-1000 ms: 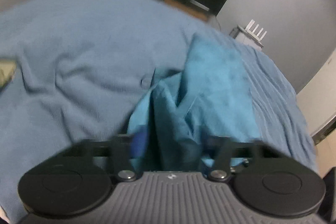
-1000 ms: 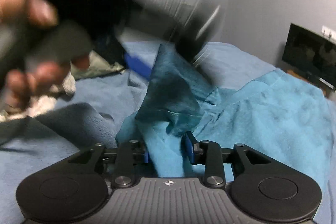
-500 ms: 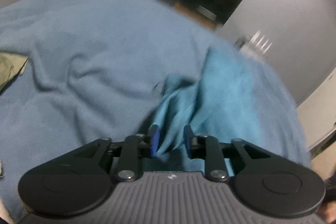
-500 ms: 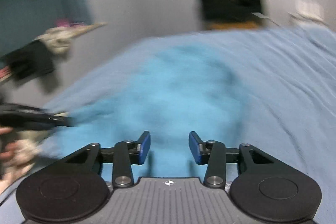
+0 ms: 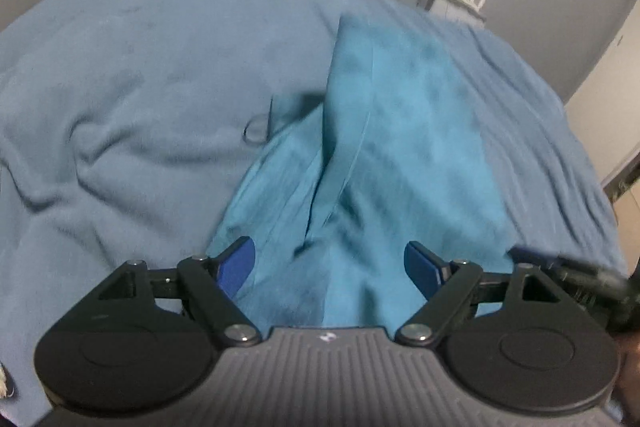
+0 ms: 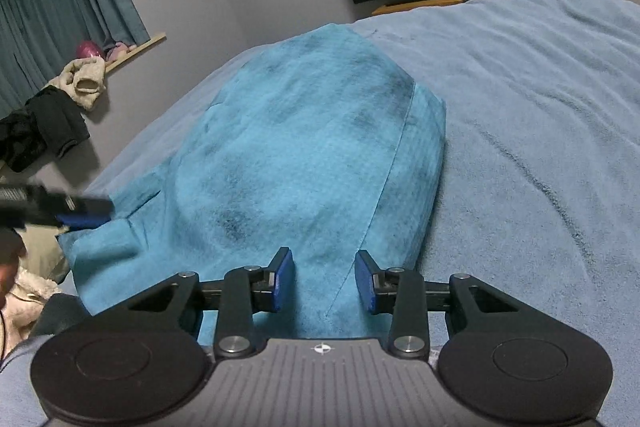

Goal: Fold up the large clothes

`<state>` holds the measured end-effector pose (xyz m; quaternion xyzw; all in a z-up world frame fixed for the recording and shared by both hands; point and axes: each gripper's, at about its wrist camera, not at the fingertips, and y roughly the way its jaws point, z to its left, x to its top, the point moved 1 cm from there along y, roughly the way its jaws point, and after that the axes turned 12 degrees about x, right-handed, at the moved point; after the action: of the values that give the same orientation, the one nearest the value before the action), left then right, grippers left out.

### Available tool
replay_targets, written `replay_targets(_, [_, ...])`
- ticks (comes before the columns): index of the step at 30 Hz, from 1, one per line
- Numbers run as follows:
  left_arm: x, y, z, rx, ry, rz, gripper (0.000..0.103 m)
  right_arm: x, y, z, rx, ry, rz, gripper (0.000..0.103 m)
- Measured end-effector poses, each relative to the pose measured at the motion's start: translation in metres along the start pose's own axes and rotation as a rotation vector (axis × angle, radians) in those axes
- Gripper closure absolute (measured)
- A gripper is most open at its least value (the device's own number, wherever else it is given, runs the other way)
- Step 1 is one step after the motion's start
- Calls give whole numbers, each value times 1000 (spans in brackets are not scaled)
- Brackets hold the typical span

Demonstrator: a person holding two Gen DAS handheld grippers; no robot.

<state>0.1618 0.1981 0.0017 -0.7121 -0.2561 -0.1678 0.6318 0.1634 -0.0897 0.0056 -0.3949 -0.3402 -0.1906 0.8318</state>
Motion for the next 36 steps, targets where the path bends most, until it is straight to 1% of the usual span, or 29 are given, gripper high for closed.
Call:
replay_targets(1, [-5, 2, 3, -11, 6, 14, 23, 0, 0, 0, 0, -5, 0, 64])
replay_targets(3, [-12, 2, 7, -21, 27, 37, 36, -1, 1, 2, -2, -13, -1, 64])
replay_targets(5, [-18, 3, 15, -21, 43, 72, 64, -1, 2, 2, -3, -16, -3, 64])
replay_targets(6, [-21, 3, 22, -47, 16, 90, 69, -1, 2, 1, -2, -15, -3, 64])
replay_targets(8, [-28, -1, 37, -110, -35, 116, 93, 0, 2, 2, 1, -16, -3, 64])
replay_targets(10, [-34, -14, 40, -171, -64, 118, 99, 0, 1, 3, -1, -21, -5, 64])
replay_targets(13, [-41, -34, 32, -245, -26, 92, 99, 2, -7, 8, -3, -52, -53, 65])
replay_targets(14, [-44, -36, 31, -234, -20, 93, 99, 4, -11, 11, 4, -67, -75, 64])
replay_targets(16, [-50, -30, 31, -156, 3, 109, 99, 7, -14, 17, 10, -101, -104, 63])
replay_targets(17, [-52, -23, 34, -134, -10, 118, 99, 8, -12, 19, 1, -120, -98, 62])
replay_targets(18, [-54, -19, 37, -133, -30, 127, 99, 9, -7, 20, -14, -132, -69, 62])
replay_targets(19, [-53, -16, 39, -131, -43, 128, 99, 8, 2, 20, -29, -134, -22, 62])
replay_targets(20, [-53, -15, 40, -127, -48, 122, 99, 5, 10, 17, -41, -134, 22, 61])
replay_targets(22, [-52, -17, 37, -116, -44, 88, 99, -1, 20, 17, -81, -180, 58, 61])
replay_targets(24, [-49, -23, 33, -80, -12, 51, 99, -1, 19, 19, -92, -198, 47, 60])
replay_targets(25, [-47, -26, 31, -58, 8, 30, 99, -1, 16, 21, -85, -201, 30, 60])
replay_targets(26, [-47, -28, 29, -45, 28, 28, 99, -1, 14, 23, -73, -205, 11, 61])
replay_targets(27, [-47, -28, 27, -34, 48, 37, 99, -3, 16, 24, -73, -212, 15, 62])
replay_targets(29, [-44, -29, 23, -22, 70, 36, 98, -7, 25, 23, -101, -233, 53, 60])
replay_targets(31, [-35, -37, 18, -1, 85, -10, 98, -8, 31, 26, -114, -264, 79, 60])
replay_targets(33, [-24, -46, 11, 6, 95, -73, 96, -6, 28, 28, -77, -254, 58, 60])
replay_targets(35, [-12, -46, 5, -1, 105, -106, 95, -9, 27, 26, -64, -243, 54, 60])
replay_targets(36, [-5, -43, -2, 12, 117, -112, 94, -10, 28, 26, -66, -248, 56, 60])
